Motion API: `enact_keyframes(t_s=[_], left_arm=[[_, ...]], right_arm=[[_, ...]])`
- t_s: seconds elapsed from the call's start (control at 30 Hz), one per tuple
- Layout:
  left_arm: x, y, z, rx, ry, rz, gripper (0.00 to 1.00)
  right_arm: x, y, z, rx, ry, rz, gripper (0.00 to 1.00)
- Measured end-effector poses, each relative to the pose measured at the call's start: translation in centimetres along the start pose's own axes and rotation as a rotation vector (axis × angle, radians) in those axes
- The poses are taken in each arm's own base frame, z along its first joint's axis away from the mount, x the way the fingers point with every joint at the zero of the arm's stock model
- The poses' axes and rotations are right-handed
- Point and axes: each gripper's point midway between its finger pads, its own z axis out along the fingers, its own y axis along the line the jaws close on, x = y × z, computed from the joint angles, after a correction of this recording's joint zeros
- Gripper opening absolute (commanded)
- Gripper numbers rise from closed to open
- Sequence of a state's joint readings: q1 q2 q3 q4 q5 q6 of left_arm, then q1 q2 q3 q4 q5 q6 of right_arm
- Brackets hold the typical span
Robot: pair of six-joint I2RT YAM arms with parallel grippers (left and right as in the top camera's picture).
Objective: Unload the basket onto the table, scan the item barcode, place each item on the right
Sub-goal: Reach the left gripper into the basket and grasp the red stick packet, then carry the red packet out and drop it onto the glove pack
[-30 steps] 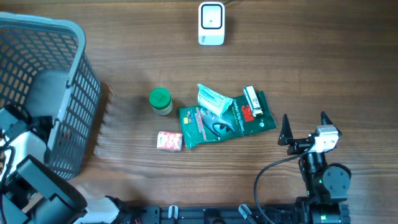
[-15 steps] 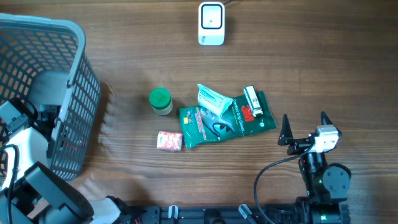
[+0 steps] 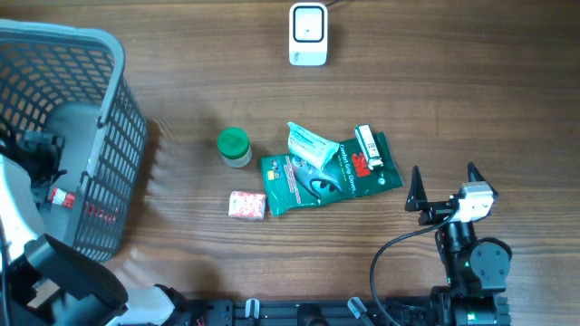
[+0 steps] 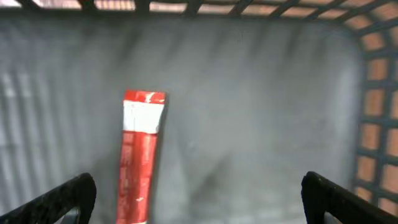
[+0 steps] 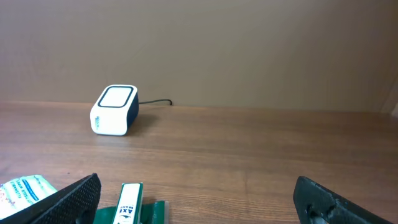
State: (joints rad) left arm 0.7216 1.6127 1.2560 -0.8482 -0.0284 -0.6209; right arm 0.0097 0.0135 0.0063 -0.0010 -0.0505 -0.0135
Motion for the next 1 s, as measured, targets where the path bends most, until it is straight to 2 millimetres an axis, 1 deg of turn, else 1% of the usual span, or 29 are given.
enact_keyframes(t_s=[0.1,0.17,0.2,0.3,0.37,0.4,0.43,0.47,0.5,0.53,0.63,0.67,0.77,0.87,0.93,0.97,1.0], left_arm=[[1.0,0.9,1.8,-0.055,0.06,0.038,1.0],[2.2,1.8,4.1,-0.111,0.131,0.073,1.0],[2.5,2.1,4.8,-0.125,0.149,0.081,1.0],[3.1,2.6,6.2,-0.155,0.185,0.096,1.0],[3.5,3.0,6.7,-0.164,0.191,0.101,1.0],[3.8,3.4,7.0,-0.171,0.194,0.103,1.0],[4.7,4.3,7.7,-0.191,0.205,0.108,1.0],[4.5,4.3,7.7,-0.185,0.183,0.109,0.92],[4.4,4.4,7.9,-0.182,0.165,0.112,0.31],[4.4,4.8,7.9,-0.181,0.134,0.112,0.04],[4.1,6.2,8.0,-0.194,0.098,0.086,0.04],[3.9,6.3,8.0,-0.193,0.094,0.079,0.04],[3.6,6.0,7.7,-0.19,0.095,0.085,0.04],[4.3,6.1,6.7,-0.205,0.152,0.089,0.04],[2.8,4.6,4.9,-0.154,0.11,0.086,0.04],[1.6,3.3,3.2,-0.099,0.061,0.083,0.04],[0.5,2.1,1.0,-0.036,0.005,0.079,0.04]], right_arm=[[0.0,0.0,0.0,0.0,0.0,0.0,1.0],[0.0,0.0,0.0,0.0,0.0,0.0,1.0],[0.0,0.0,0.0,0.0,0.0,0.0,1.0],[0.0,0.0,0.0,0.0,0.0,0.0,1.0],[0.0,0.0,0.0,0.0,0.0,0.0,1.0],[0.0,0.0,0.0,0.0,0.0,0.0,1.0],[0.0,0.0,0.0,0.0,0.0,0.0,1.0],[0.0,0.0,0.0,0.0,0.0,0.0,1.0],[0.0,0.0,0.0,0.0,0.0,0.0,1.0],[0.0,0.0,0.0,0.0,0.0,0.0,1.0],[0.0,0.0,0.0,0.0,0.0,0.0,1.0],[0.0,0.0,0.0,0.0,0.0,0.0,1.0],[0.0,0.0,0.0,0.0,0.0,0.0,1.0],[0.0,0.0,0.0,0.0,0.0,0.0,1.0],[0.0,0.0,0.0,0.0,0.0,0.0,1.0],[0.0,0.0,0.0,0.0,0.0,0.0,1.0],[0.0,0.0,0.0,0.0,0.0,0.0,1.0]])
